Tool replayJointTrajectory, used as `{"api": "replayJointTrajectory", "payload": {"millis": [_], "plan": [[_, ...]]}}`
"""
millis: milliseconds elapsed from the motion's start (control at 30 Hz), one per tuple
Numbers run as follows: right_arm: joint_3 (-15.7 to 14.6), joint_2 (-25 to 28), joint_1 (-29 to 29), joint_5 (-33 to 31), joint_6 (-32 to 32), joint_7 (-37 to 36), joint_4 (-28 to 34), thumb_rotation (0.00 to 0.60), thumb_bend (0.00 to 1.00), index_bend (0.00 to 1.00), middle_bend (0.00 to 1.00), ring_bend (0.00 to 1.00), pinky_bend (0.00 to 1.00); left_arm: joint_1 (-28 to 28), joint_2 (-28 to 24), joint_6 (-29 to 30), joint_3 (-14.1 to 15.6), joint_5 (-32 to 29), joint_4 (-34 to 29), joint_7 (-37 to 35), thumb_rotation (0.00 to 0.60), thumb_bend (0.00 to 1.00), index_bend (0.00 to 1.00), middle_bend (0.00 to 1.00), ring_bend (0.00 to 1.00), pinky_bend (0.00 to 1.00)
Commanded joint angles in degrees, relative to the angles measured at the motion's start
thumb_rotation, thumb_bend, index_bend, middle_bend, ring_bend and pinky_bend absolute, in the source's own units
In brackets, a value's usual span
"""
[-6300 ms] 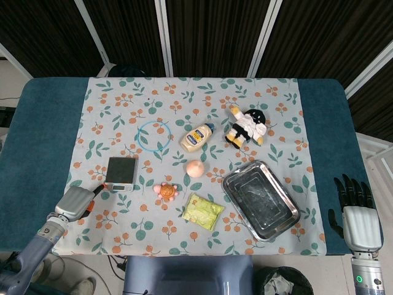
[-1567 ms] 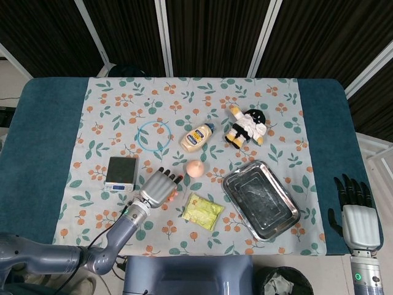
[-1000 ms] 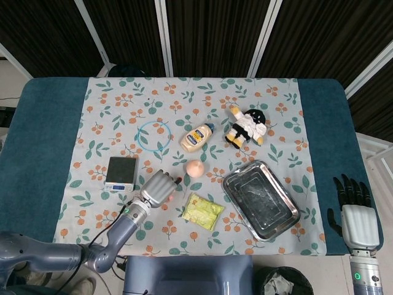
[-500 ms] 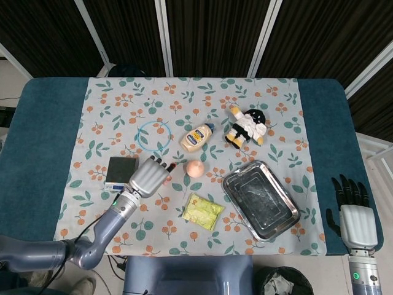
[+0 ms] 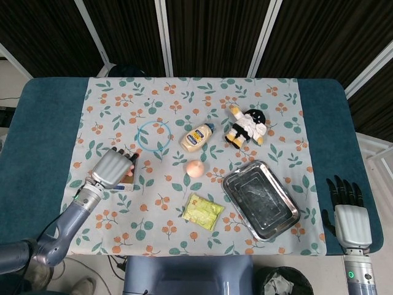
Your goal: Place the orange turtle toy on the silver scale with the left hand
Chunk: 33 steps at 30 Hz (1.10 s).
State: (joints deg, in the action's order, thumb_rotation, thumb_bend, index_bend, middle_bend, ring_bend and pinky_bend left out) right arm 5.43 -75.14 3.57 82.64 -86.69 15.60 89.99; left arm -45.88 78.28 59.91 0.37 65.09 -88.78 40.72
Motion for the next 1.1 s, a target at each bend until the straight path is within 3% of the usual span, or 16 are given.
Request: {"api": "replayJointTrajectory", "payload": {"millis": [33,367,567,867,1100], "plan": [[0.1,0.0,0.0,-0.1,-0.1,0.0,-0.1,0.6,0.53,0.0,0.0,0.01,0.0,0.9,1.1,-1.6,0.8,0.7,3.5,-2.8,0.6,0.31,0.29,0.55,0.46,0.52],[0.2,0.3,-0.1,-0.1,-0.5,-0.7,-0.1,0.6,0.53,0.0,0.0,0.01,0.0,1.6,4.7,-3.4,0.8,1.7,9.8,-5.7,0.6,0.31,0.29,0.54,0.45,0.51],[0.2,0.6,-0.2,0.1,-0.6,-1.1,0.1,0.6,0.53,0.0,0.0,0.01,0.0,1.7,5.6,-4.2,0.4,1.3,11.0,-5.1,0.6,0.29,0.25,0.49,0.39,0.47],[0.2,0.6,-0.2,0.0,-0.5,-1.2,0.1,0.6,0.53,0.0,0.0,0.01,0.0,1.8,5.7,-4.2,-0.5,-3.1,9.9,0.5,0.6,0.18,0.21,0.32,0.24,0.34],[0.3,0.6,-0.2,-0.1,-0.5,-1.0,0.0,0.6,0.53,0.0,0.0,0.01,0.0,1.8,4.5,-2.6,-1.4,-6.2,6.7,5.6,0.6,0.17,0.17,0.17,0.11,0.22]]}}
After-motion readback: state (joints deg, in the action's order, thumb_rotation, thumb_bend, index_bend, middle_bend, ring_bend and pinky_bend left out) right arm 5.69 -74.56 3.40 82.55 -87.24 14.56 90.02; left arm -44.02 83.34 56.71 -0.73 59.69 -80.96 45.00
